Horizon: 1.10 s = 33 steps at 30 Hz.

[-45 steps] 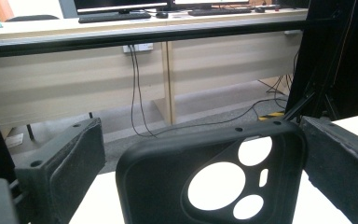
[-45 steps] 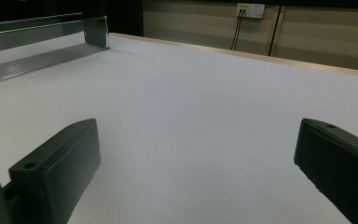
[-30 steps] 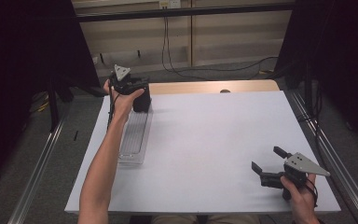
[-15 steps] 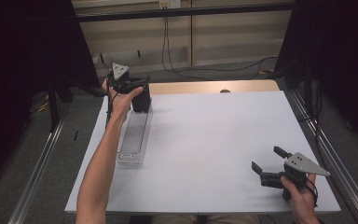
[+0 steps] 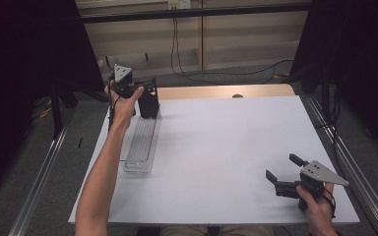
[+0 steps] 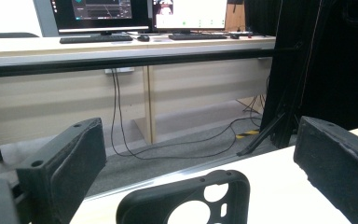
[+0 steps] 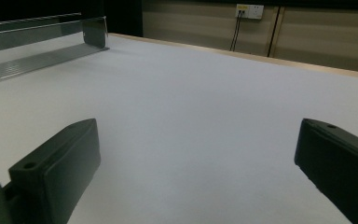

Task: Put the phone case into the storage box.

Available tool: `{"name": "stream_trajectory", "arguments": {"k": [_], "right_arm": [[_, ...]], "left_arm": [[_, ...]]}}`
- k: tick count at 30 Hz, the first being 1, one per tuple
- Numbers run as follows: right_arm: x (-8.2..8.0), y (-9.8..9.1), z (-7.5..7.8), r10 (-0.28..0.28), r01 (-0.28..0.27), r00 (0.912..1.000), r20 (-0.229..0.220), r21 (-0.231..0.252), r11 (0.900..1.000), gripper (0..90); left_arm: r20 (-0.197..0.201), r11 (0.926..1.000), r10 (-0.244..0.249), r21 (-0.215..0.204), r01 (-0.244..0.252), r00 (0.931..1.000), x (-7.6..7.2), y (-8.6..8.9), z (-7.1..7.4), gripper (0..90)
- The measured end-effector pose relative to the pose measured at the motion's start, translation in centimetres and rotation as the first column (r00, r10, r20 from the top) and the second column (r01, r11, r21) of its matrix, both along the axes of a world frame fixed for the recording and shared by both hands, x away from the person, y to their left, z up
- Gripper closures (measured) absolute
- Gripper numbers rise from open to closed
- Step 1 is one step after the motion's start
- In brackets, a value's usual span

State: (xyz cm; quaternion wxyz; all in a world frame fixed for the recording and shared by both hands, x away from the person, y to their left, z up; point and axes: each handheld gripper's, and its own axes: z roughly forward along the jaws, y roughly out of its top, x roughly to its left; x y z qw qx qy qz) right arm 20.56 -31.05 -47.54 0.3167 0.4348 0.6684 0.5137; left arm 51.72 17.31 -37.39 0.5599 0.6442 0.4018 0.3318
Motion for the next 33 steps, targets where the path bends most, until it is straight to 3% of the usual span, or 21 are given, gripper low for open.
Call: {"name": "stream_trajectory", "arguments": {"k": [9, 11, 21, 29, 33], "right_arm": [[0.0, 0.0, 0.0, -0.001, 0.001, 1.0, 0.001, -0.002, 1.0, 0.0], [0.0, 0.0, 0.0, -0.003, 0.003, 1.0, 0.005, -0.004, 1.0, 0.0], [-0.1, 0.0, 0.1, -0.003, 0.004, 1.0, 0.006, -0.002, 1.0, 0.0], [-0.1, 0.0, 0.1, -0.009, 0.009, 1.0, 0.004, 0.0, 1.0, 0.0], [-0.1, -0.1, 0.1, -0.013, 0.013, 0.9999, 0.009, -0.001, 0.9999, 0.0]], "left_arm": [[-0.01, 0.9997, -0.024, 0.003, 0.025, 0.9997, -0.9, 0.5, 0.9, 2.6], [-0.015, 0.9992, -0.03, 0.025, 0.03, 0.9994, -1.1, 0.6, 0.9, 2.5], [-0.025, 0.9982, -0.043, 0.042, 0.044, 0.9988, -2.5, 0.5, 1.3, 2.3], [-0.048, 0.9989, -0.046, -0.004, 0.046, 0.9978, -3.7, 1.0, 0.7, 4.1], [-0.036, 0.9982, -0.057, 0.018, 0.058, 0.9977, -4.3, 1.1, 0.6, 2.6]]}}
